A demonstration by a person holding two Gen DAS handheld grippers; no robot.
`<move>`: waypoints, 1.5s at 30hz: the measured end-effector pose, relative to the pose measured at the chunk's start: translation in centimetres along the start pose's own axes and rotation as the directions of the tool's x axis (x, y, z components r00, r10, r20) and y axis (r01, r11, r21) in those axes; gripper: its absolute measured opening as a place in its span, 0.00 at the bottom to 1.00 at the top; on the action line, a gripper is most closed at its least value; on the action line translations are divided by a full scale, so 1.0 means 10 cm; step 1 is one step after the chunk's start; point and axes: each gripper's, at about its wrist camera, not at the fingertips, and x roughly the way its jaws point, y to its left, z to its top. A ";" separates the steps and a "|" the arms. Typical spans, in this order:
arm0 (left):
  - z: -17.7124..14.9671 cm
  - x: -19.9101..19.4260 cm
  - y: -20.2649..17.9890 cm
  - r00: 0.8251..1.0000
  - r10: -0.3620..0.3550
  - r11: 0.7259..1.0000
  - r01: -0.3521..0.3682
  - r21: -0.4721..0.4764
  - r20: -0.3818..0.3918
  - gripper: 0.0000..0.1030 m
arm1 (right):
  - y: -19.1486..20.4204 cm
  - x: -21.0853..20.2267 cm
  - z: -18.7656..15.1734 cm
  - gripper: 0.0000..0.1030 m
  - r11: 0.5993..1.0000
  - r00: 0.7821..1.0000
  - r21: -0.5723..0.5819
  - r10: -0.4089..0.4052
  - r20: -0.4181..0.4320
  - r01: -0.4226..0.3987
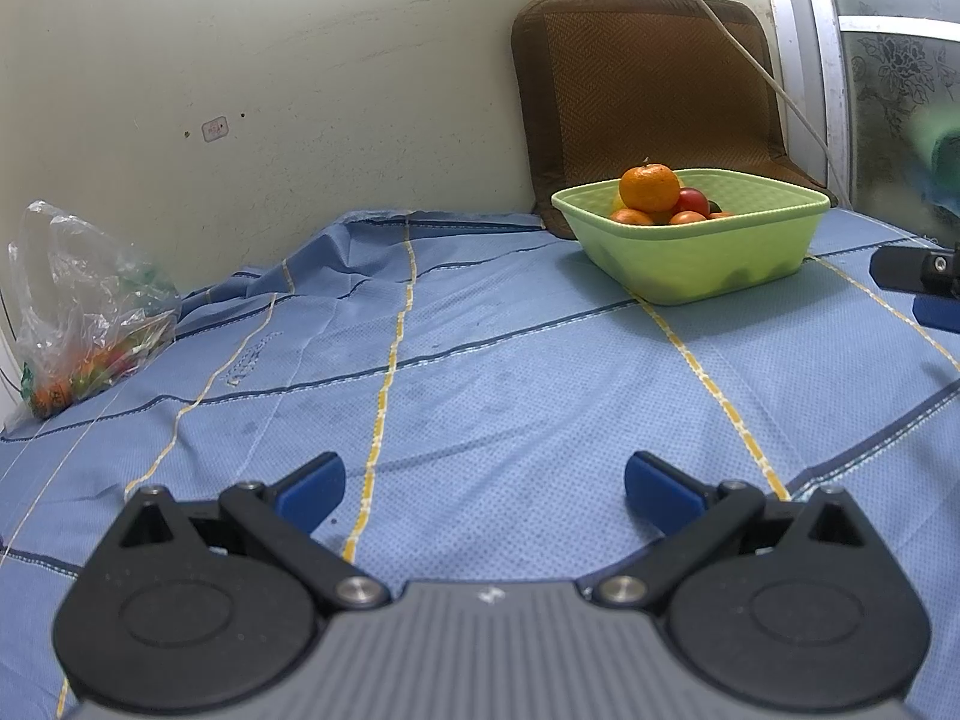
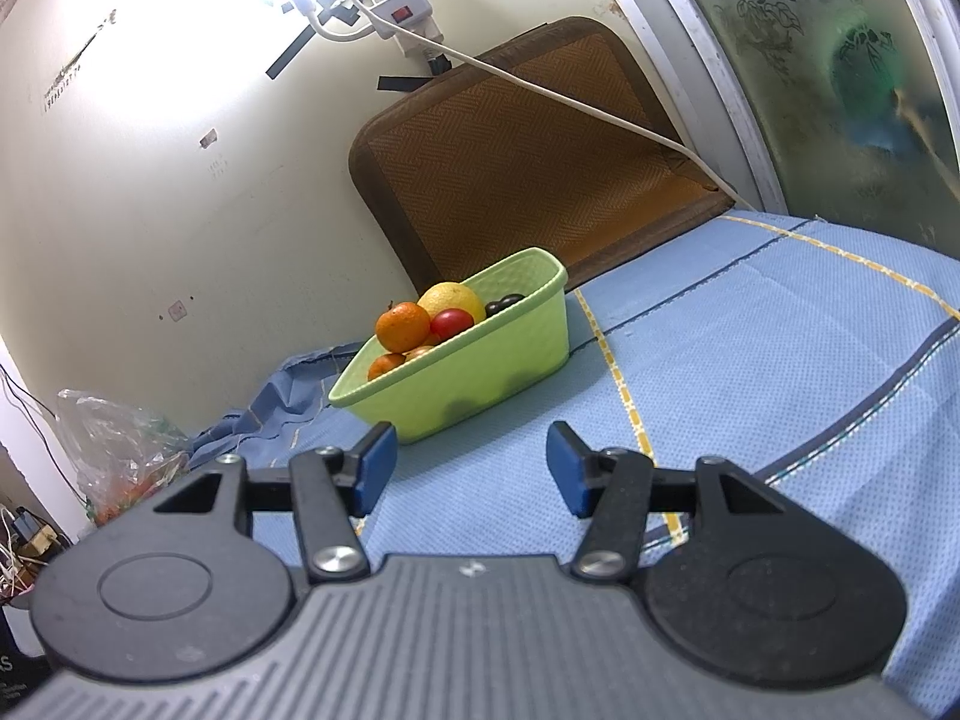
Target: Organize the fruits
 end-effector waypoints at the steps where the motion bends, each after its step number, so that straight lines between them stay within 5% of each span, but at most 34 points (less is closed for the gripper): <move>1: 0.00 0.00 0.00 1.000 0.001 1.000 -0.001 -0.001 -0.001 1.00 | 0.00 0.00 0.00 0.57 1.000 1.000 0.000 0.001 0.000 -0.001; 38: 0.02 0.03 0.00 0.999 0.027 0.999 -0.028 -0.020 -0.020 1.00 | -0.03 0.02 0.02 0.63 1.000 1.000 0.001 0.022 -0.001 -0.022; 45: 0.08 0.10 0.07 0.999 -0.004 0.998 0.001 -0.058 -0.044 1.00 | 0.11 0.07 -0.01 0.63 0.993 0.997 -0.084 -0.076 0.016 0.077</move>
